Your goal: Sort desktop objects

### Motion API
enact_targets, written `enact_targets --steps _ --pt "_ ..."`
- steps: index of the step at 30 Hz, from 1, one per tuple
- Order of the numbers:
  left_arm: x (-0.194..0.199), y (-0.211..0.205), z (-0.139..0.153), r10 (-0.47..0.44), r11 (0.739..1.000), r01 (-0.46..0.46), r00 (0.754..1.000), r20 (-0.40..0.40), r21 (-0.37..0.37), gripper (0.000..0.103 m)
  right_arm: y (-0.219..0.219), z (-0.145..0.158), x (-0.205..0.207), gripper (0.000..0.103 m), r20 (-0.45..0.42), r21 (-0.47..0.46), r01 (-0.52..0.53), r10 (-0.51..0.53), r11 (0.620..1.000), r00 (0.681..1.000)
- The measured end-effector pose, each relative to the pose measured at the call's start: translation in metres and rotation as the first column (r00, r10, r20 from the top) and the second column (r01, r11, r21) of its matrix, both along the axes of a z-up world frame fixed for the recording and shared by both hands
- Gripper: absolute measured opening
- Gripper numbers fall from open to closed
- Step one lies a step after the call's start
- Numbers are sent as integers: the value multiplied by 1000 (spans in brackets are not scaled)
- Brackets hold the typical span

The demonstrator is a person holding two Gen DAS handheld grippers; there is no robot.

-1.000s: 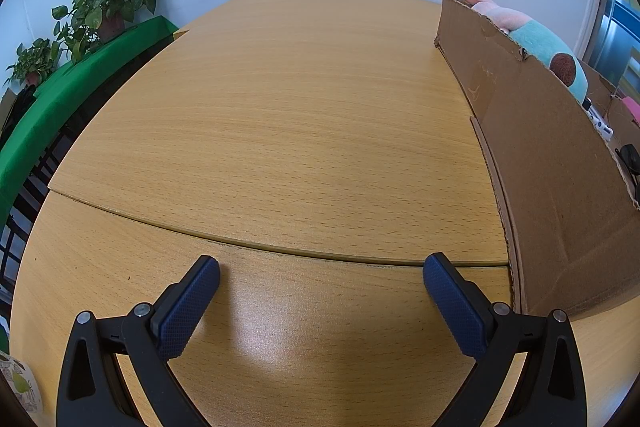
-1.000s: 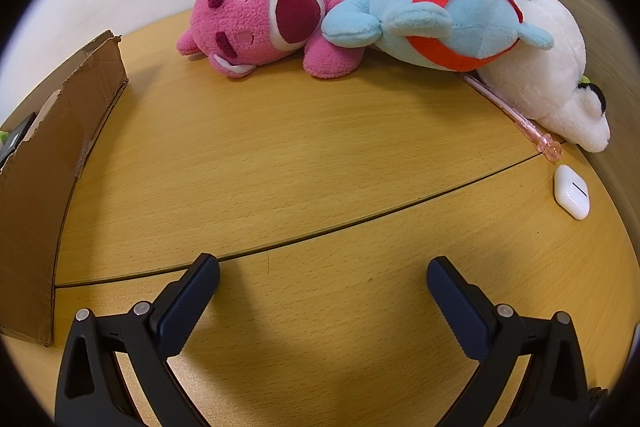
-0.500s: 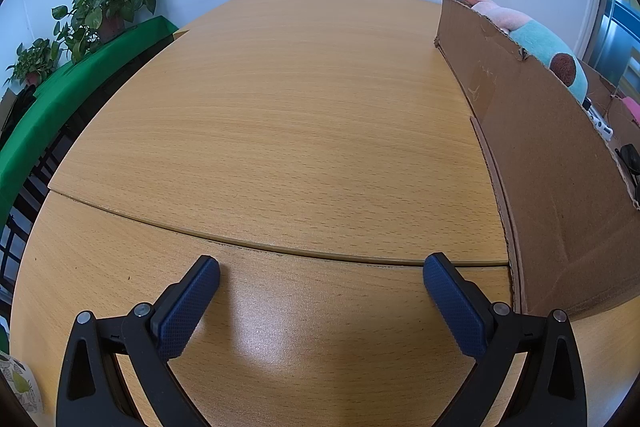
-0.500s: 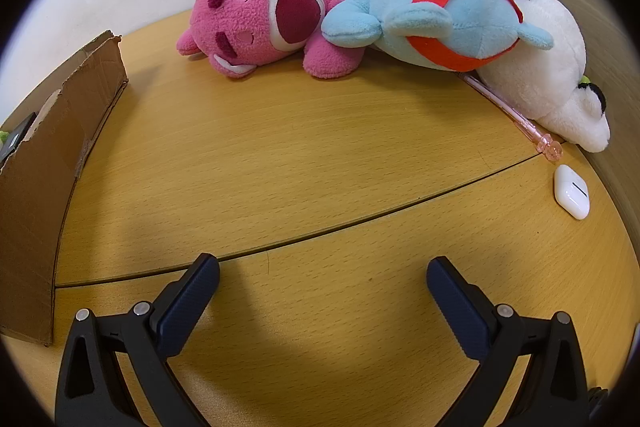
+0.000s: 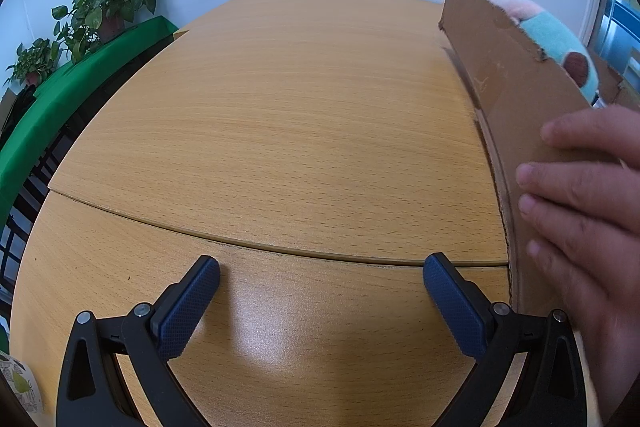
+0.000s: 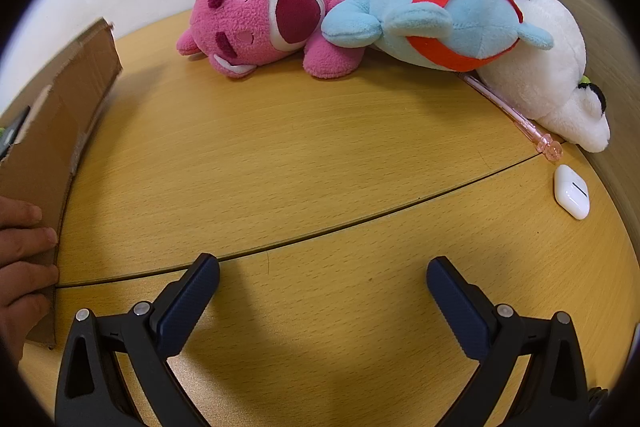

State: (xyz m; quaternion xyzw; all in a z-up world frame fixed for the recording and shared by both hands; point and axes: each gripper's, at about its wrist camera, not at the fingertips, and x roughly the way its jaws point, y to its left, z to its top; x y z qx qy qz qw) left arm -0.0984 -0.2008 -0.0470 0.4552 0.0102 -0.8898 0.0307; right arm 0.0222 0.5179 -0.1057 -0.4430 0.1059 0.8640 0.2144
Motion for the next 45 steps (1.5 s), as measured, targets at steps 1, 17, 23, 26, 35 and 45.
enact_targets --steps 1,17,23,26,35,45 --pt "0 0 0 0 1000 0 1000 0 0 103 0 0 0 103 0 0 0 0 1000 1000" --pt "0 0 0 0 1000 0 1000 0 0 103 5 4 -2 103 0 0 0 0 1000 1000" --pt "0 0 1 0 1000 0 1000 0 0 103 8 7 0 103 0 -1 -2 2 1000 1000" --pt "0 -1 1 0 1000 0 1000 -1 0 103 11 8 1 103 0 -1 -2 2 1000 1000" --pt "-1 0 2 0 1000 0 1000 0 -1 103 5 4 0 103 -1 -1 -1 1 1000 1000" --pt "-2 0 2 0 1000 0 1000 1 -1 103 7 6 1 103 -2 -1 -1 1 1000 1000"
